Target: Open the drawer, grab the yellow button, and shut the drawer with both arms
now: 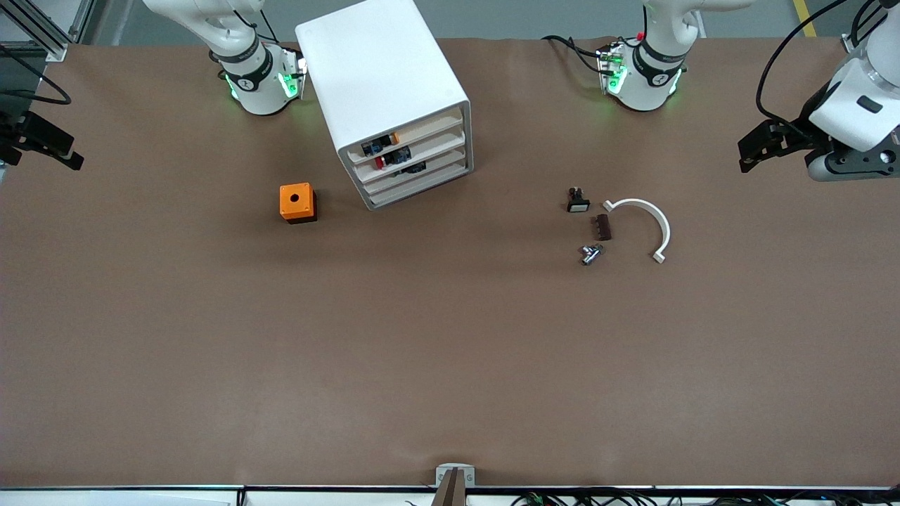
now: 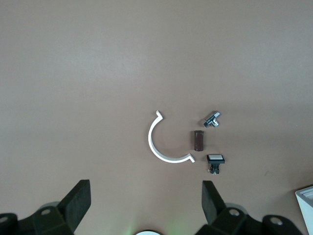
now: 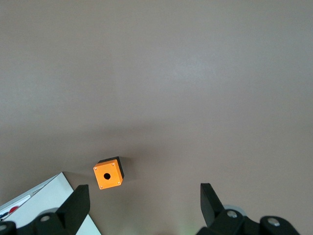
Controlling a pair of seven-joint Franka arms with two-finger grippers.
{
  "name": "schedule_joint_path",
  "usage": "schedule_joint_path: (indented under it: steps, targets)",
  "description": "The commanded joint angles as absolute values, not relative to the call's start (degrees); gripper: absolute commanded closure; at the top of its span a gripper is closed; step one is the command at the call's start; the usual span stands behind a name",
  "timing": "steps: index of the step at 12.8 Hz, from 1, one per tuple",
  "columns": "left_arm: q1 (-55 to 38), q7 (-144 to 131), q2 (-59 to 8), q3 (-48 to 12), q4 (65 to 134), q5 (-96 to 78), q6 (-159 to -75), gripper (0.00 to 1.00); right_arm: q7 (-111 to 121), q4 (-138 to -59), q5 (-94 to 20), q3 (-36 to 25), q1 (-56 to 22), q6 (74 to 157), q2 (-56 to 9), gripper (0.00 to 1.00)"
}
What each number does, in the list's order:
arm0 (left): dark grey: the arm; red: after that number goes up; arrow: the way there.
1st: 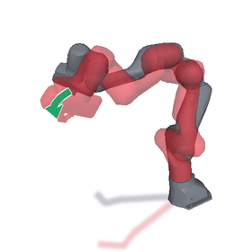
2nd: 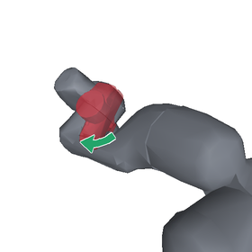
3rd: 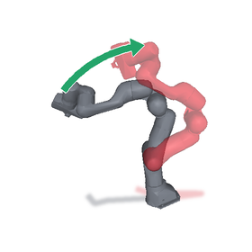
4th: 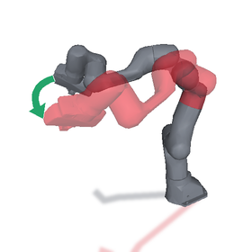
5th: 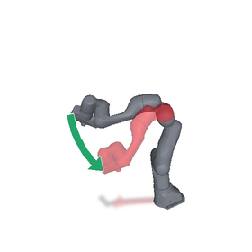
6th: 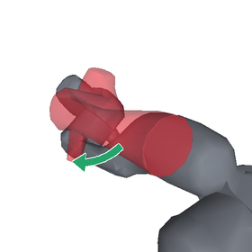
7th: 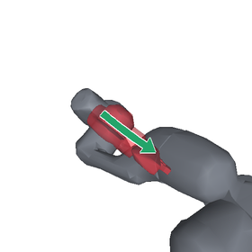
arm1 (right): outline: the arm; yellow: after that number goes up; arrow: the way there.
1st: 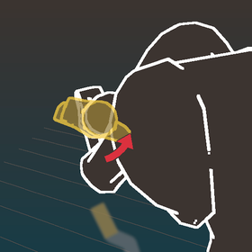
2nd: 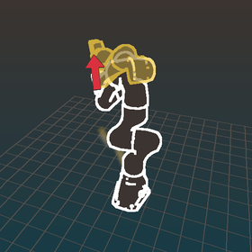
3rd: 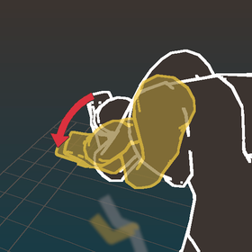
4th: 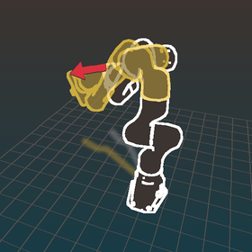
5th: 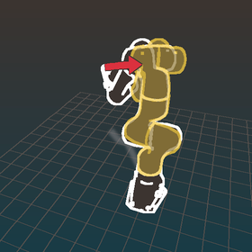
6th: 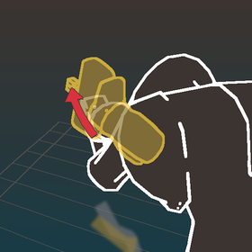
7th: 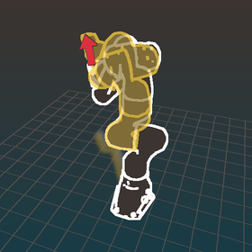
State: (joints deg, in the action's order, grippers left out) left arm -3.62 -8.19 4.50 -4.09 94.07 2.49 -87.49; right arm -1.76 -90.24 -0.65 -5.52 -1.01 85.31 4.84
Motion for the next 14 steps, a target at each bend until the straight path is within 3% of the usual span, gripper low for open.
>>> schedule_joint_path:
  steps: [1,2,3,4,5,6,7,8,10,11,12,13,14]
  targets:
    - [-3.60,-7.29,3.43,-4.13,92.29,3.34,-86.22,0.00,-1.23,-90.53,-0.70,-4.66,0.35,84.99,5.45,0.28]
    - [-3.69,-7.38,3.34,-4.13,91.68,3.43,-86.22,0.00,-1.23,-90.44,-0.70,-4.66,0.35,84.99,5.45,0.30]
    - [-3.87,-7.38,2.82,-4.13,90.97,3.43,-86.22,0.00,-1.32,-90.44,-0.70,-4.66,0.35,84.99,5.45,0.05]
    - [-4.13,-7.38,1.51,-4.04,90.01,3.51,-86.22,0.00,-1.32,-90.44,-0.70,-4.57,0.35,84.90,5.45,0.00]
    - [-4.13,-7.90,0.28,-4.04,89.22,3.52,-86.22,0.00,-1.32,-90.44,-0.70,-4.66,0.35,84.90,5.45,0.01]
    - [-4.22,-8.00,-0.69,-4.13,88.69,3.52,-86.22,0.00,-1.23,-90.44,-0.70,-4.57,0.35,84.90,5.45,0.20]
    - [-4.22,-8.00,-2.18,-4.22,88.77,3.43,-86.22,0.00,-1.23,-90.44,-0.70,-4.57,0.35,84.90,5.45,0.25]
    - [-4.22,-8.26,-4.20,-4.31,88.77,3.34,-86.22,0.00,-1.32,-90.44,-0.70,-4.66,0.35,84.90,5.45,0.02]
    - [-5.18,-8.44,-8.07,-4.66,88.51,3.25,-86.57,0.00,-1.32,-90.44,-0.70,-4.66,0.35,84.99,5.45,0.03]
    - [-6.49,-9.22,-9.91,-4.66,87.98,3.08,-86.83,0.00,-1.23,-90.44,-0.70,-4.66,0.35,84.99,5.45,0.24]
    - [-6.68,-10.79,-12.02,-4.75,86.67,2.55,-87.01,0.00,-1.23,-90.44,-0.70,-4.66,0.35,84.99,5.45,0.24]
    - [-7.90,-13.59,-13.78,-5.01,85.79,2.55,-87.01,0.00,-1.32,-90.44,-0.70,-4.66,0.35,84.99,5.45,0.00]
    - [-10.17,-17.19,-15.45,-5.27,85.35,2.64,-87.01,0.00,-1.32,-90.44,-0.70,-4.66,0.35,84.99,5.45,0.00]
